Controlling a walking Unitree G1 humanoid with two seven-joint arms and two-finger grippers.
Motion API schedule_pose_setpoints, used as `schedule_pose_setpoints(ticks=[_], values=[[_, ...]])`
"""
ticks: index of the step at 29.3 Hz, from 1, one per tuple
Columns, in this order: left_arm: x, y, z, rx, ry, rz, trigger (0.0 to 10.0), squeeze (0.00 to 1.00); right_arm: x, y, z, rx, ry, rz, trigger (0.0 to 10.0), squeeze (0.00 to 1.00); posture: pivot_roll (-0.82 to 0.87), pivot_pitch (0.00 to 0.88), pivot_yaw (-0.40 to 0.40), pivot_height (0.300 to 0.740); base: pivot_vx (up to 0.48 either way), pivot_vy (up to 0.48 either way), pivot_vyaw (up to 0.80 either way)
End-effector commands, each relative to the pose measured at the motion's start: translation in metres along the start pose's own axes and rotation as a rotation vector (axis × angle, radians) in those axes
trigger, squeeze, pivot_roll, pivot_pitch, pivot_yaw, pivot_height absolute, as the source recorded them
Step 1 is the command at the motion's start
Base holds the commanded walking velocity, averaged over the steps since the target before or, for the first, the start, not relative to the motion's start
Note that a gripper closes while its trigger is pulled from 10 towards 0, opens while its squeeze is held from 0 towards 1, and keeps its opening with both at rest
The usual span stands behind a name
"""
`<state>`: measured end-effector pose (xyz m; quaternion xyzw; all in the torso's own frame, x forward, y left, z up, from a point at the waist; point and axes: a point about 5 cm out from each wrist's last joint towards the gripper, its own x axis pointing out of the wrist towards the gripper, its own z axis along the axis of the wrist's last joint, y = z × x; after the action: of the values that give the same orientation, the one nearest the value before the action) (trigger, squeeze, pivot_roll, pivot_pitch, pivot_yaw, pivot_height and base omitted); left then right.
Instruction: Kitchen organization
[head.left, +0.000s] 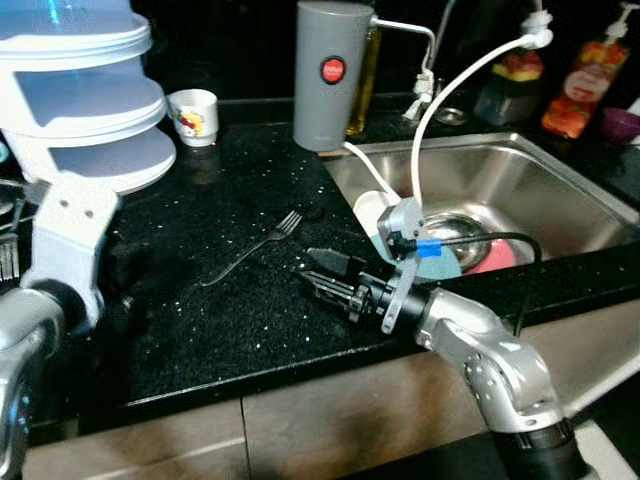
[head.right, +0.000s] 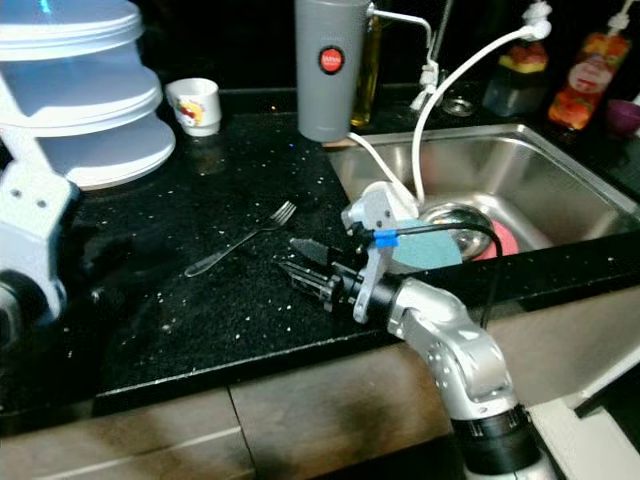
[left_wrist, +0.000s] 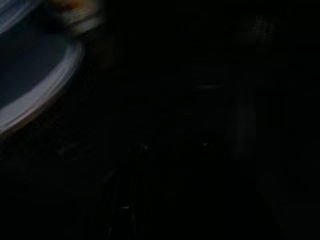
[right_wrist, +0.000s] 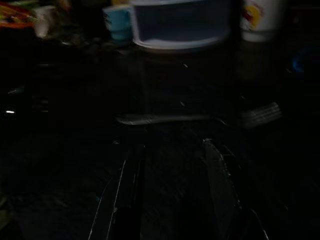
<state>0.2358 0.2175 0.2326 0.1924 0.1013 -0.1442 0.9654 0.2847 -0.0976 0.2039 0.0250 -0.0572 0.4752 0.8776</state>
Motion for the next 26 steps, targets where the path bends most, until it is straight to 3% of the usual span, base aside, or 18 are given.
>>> schedule_pose_setpoints(ticks=[1, 4, 7, 12, 17, 19, 20, 21, 22, 23, 24, 26], values=[[0.000, -0.009, 0.006, 0.035, -0.043, -0.084, 10.0, 0.00, 0.001, -0.001, -0.001, -0.017, 0.003, -0.016, 10.0, 0.00, 0.17, 0.000, -0.072, 0.740, 0.000, 0.000, 0.00], [0.002, -0.009, 0.006, 0.018, -0.058, -0.112, 10.0, 0.00, 0.001, -0.002, -0.001, -0.023, 0.004, -0.021, 10.0, 0.00, 0.16, 0.000, -0.067, 0.740, 0.000, 0.000, 0.00], [0.010, 0.009, 0.001, -0.039, -0.078, -0.108, 10.0, 0.00, -0.001, -0.003, -0.002, -0.027, 0.012, -0.040, 10.0, 0.00, 0.15, 0.000, -0.065, 0.740, 0.000, 0.000, 0.00], [0.020, 0.027, -0.011, -0.010, -0.039, -0.103, 10.0, 0.00, -0.002, -0.003, -0.003, -0.037, 0.025, -0.050, 10.0, 0.00, 0.12, 0.000, -0.058, 0.740, 0.000, 0.000, 0.00], [0.035, 0.038, 0.000, -0.196, -0.212, -0.260, 10.0, 0.00, -0.004, -0.003, -0.002, -0.047, 0.033, -0.060, 10.0, 0.00, 0.10, 0.000, -0.054, 0.740, 0.000, 0.000, 0.00], [0.038, 0.040, 0.003, -0.227, -0.245, -0.292, 10.0, 0.00, -0.005, -0.003, -0.002, -0.048, 0.033, -0.063, 10.0, 0.00, 0.10, 0.000, -0.050, 0.740, 0.000, 0.000, 0.00], [0.041, 0.042, 0.006, -0.253, -0.276, -0.320, 10.0, 0.18, -0.005, -0.003, -0.001, -0.048, 0.032, -0.066, 10.0, 0.00, 0.09, 0.000, -0.047, 0.740, 0.000, 0.000, 0.00], [0.043, 0.043, 0.009, -0.275, -0.301, -0.341, 10.0, 0.47, -0.006, -0.003, -0.001, -0.048, 0.032, -0.069, 10.0, 0.00, 0.09, 0.000, -0.047, 0.740, 0.000, 0.000, 0.00], [0.047, 0.044, 0.013, -0.299, -0.326, -0.370, 10.0, 0.92, -0.006, -0.003, -0.001, -0.047, 0.032, -0.073, 10.0, 0.00, 0.08, 0.000, -0.042, 0.740, 0.000, 0.000, 0.00], [0.047, 0.044, 0.013, -0.299, -0.326, -0.370, 10.0, 0.92, -0.006, -0.003, -0.001, -0.047, 0.032, -0.073, 10.0, 0.00, 0.08, 0.000, -0.042, 0.740, 0.000, 0.000, 0.00], [0.051, 0.043, 0.017, -0.315, -0.344, -0.405, 10.0, 1.00, -0.007, -0.003, -0.001, -0.048, 0.034, -0.077, 10.0, 0.00, 0.08, 0.000, -0.037, 0.740, 0.000, 0.000, 0.00], [0.059, 0.038, 0.020, -0.308, -0.332, -0.479, 10.0, 1.00, -0.009, -0.002, -0.001, -0.049, 0.038, -0.085, 10.0, 0.00, 0.07, 0.000, -0.031, 0.740, 0.000, 0.000, 0.00]])
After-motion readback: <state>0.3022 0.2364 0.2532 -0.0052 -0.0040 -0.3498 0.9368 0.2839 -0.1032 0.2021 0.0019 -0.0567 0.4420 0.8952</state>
